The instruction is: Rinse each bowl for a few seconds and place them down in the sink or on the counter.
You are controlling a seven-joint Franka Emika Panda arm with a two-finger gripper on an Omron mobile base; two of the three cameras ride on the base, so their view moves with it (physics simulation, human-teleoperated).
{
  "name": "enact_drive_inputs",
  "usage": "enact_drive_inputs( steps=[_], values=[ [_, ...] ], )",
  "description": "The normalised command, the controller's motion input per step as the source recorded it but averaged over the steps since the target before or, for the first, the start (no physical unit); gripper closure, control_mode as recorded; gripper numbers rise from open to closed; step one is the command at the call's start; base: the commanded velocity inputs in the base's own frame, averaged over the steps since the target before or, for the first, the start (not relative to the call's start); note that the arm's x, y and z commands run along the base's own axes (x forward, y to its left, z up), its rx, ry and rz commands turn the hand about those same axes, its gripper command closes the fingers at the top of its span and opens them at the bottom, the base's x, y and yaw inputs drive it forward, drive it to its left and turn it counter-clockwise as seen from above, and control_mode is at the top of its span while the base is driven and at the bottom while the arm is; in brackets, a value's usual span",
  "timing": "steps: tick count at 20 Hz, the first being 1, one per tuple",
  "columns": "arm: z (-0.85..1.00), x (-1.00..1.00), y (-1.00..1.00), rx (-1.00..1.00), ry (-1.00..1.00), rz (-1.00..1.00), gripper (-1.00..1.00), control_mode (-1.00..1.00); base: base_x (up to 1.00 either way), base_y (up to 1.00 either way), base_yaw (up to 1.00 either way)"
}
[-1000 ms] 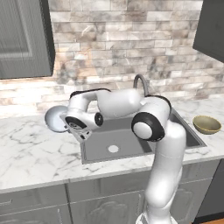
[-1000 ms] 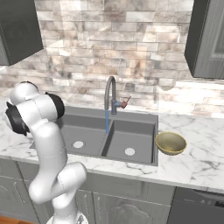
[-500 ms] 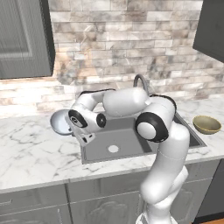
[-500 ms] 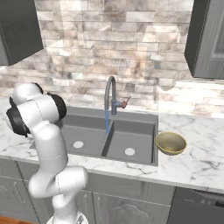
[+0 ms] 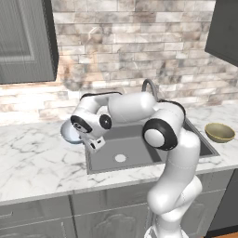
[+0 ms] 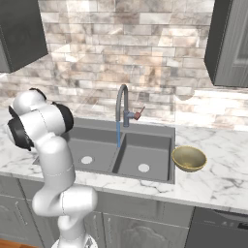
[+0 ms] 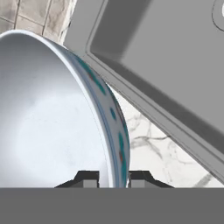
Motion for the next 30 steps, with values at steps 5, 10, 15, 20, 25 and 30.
enact_drive_inputs(
  steps=[5, 10, 15, 20, 25, 30],
  values=[
    [0.03, 0.0, -0.17, -0.11, 0.12, -0.13, 1.0, -1.0, 0.0, 0.0, 0.0],
    [0.05, -0.01, -0.27, -0.04, 0.12, -0.12, 1.0, -1.0, 0.0, 0.0, 0.0],
    [0.02, -0.06, -0.33, 0.0, 0.09, -0.1, 1.0, -1.0, 0.0, 0.0, 0.0],
    [0.03, -0.08, -0.36, 0.0, 0.08, -0.1, 1.0, -1.0, 0.0, 0.0, 0.0],
    [0.09, -0.08, -0.37, 0.0, 0.04, -0.09, 1.0, -1.0, 0.0, 0.0, 0.0],
    [0.11, -0.07, -0.34, 0.0, 0.02, -0.09, 1.0, -1.0, 0.0, 0.0, 0.0]
  ],
)
